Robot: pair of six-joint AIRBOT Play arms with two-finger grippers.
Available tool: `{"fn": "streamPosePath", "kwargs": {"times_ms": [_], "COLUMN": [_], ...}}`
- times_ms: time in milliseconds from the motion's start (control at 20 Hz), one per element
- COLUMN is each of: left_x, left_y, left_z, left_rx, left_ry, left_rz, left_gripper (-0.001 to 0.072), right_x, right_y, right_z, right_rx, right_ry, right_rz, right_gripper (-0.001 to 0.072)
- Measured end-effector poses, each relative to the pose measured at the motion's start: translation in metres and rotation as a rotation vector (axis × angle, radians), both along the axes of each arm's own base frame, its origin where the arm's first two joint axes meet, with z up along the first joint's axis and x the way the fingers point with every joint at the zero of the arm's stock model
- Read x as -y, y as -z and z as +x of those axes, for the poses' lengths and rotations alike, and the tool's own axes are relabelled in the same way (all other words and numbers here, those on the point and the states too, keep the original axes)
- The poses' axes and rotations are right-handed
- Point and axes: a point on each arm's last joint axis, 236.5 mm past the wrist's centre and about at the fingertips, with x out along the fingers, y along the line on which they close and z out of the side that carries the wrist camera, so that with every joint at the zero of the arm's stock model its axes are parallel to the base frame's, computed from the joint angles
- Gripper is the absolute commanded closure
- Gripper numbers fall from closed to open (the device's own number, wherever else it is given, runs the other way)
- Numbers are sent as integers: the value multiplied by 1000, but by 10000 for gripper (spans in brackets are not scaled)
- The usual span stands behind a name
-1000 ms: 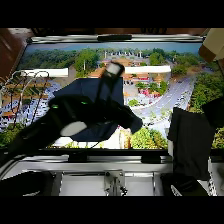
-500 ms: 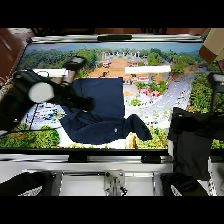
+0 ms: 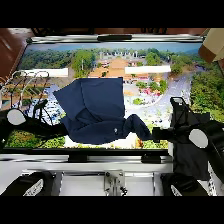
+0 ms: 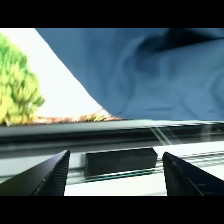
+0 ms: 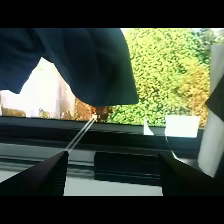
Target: Fold the shirts.
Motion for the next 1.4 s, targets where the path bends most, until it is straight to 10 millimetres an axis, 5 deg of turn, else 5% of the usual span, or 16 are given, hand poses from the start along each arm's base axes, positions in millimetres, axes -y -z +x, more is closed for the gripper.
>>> {"fn": "streamPosePath", "kwargs": {"times_ms": [450, 600, 750, 800, 900, 1150, 1250, 1350, 1400], "left_x": [27, 33, 36, 37, 37, 38, 39, 39, 39], "left_y": [53, 63, 68, 69, 70, 70, 68, 64, 62], "left_z": [15, 21, 25, 25, 28, 29, 31, 36, 38], "left_rx": [-21, -32, -30, -27, -15, -4, 11, 30, 38], "left_ry": [-191, -205, -211, -205, -197, -178, -161, -147, -142], "left_rz": [-183, -215, -233, -236, -238, -242, -242, -243, -244], "left_gripper": [4, 263, 311, 483, 642, 673, 674, 674, 674], "right_x": [-25, -35, -39, -40, -47, -67, -75, -83, -85], "right_y": [21, 34, 49, 55, 65, 85, 92, 100, 102], "right_z": [13, 21, 33, 38, 47, 70, 74, 74, 73], "right_rx": [33, 6, -7, -9, -10, 1, -11, -40, -53], "right_ry": [12, 23, 29, 33, 38, 54, 75, 95, 99], "right_rz": [109, 133, 128, 127, 141, 210, 241, 273, 283], "right_gripper": [39, 39, 39, 39, 39, 41, 230, 580, 637]}}
